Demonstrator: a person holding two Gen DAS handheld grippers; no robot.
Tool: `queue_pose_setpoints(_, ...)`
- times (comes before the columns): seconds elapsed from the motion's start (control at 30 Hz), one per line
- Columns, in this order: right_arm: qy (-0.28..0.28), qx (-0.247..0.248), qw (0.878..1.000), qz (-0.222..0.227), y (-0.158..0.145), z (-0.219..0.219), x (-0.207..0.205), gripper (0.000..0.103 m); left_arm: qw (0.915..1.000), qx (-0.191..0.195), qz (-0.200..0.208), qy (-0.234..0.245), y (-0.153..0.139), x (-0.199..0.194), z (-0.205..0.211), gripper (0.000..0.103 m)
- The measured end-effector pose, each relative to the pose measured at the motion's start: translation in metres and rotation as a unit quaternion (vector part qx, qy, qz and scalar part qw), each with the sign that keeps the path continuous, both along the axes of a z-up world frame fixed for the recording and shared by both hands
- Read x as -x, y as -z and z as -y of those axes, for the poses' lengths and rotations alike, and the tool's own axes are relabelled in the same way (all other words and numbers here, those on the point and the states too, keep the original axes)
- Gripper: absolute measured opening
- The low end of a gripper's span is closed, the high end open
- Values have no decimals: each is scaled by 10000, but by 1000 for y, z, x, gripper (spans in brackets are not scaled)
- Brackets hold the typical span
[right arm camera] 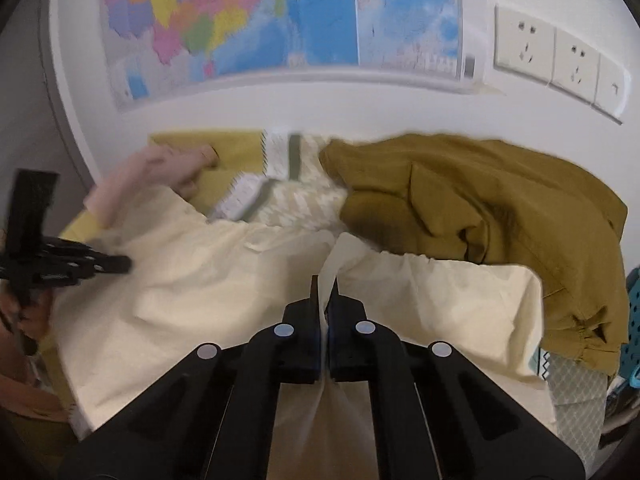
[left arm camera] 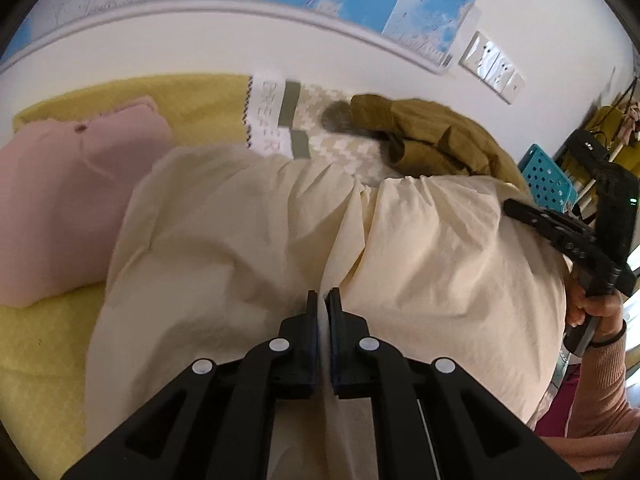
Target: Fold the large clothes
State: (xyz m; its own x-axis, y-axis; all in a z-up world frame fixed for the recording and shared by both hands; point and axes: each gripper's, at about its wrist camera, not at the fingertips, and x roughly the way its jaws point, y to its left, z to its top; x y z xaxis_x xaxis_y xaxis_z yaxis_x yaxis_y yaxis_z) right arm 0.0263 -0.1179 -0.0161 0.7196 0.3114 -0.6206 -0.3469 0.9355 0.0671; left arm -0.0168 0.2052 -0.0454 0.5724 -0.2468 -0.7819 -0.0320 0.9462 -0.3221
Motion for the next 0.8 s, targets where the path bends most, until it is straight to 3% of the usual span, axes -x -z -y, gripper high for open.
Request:
queue_pose_setpoints(0.03, -48, 24, 9998, -209, 11, -1, -7, 3, 10000, 34, -65, -9, 3, -1, -1, 9)
queue_pose_setpoints(0.07, -59, 98, 9991, -413, 24, -1, -14, 8, 10000, 26, -70, 19, 5, -1, 0, 9)
queue_pose_setpoints(0.1, 3, 93, 9988, -488, 30, 1, -17, 18, 10000, -63, -6, 63, 3, 1, 2, 11)
queue_pose_setpoints(0.13, 58, 46, 9985, -544, 35, 4, -17, 19, 9999, -130, 27, 95, 2, 3, 4, 11)
queue_pose_setpoints(0.17, 44, -76, 9982, -602, 36, 9, -15, 23, 9997, -192, 80, 114, -1, 5, 6, 19)
queue_pose_setpoints(0.2, 79, -158, 9981, -590, 33, 14, -12, 27, 9997, -152, 130, 132, -5, 8, 5, 30)
queue_pose_setpoints(0.37, 222, -631, 9977, -114, 2, 53, 27, 37, 9978, -251, 599, 125, -25, 31, -2, 49)
queue_pose_setpoints(0.47, 662, -745, 9950, -100, 5, 88, 37, 38, 9983, -302, 499, -11, -19, 39, -15, 49)
queue_pose_setpoints(0.57, 1013, -946, 9895, -407, 24, 115, 23, 38, 9990, 17, 429, -86, -6, 40, -29, 46)
queue_pose_setpoints(0.7, 1327, -1086, 9829, -665, 54, 141, 3, 25, 9987, 197, 452, -114, 5, 37, -37, 46)
queue_pose_setpoints(0.77, 1354, -1345, 9779, -854, 61, 147, -4, 26, 9988, 227, 394, -156, 9, 35, -37, 46)
queue_pose_setpoints(0.8, 1357, -1289, 9790, -804, 58, 146, -2, 31, 9989, 187, 408, -165, 7, 36, -36, 46)
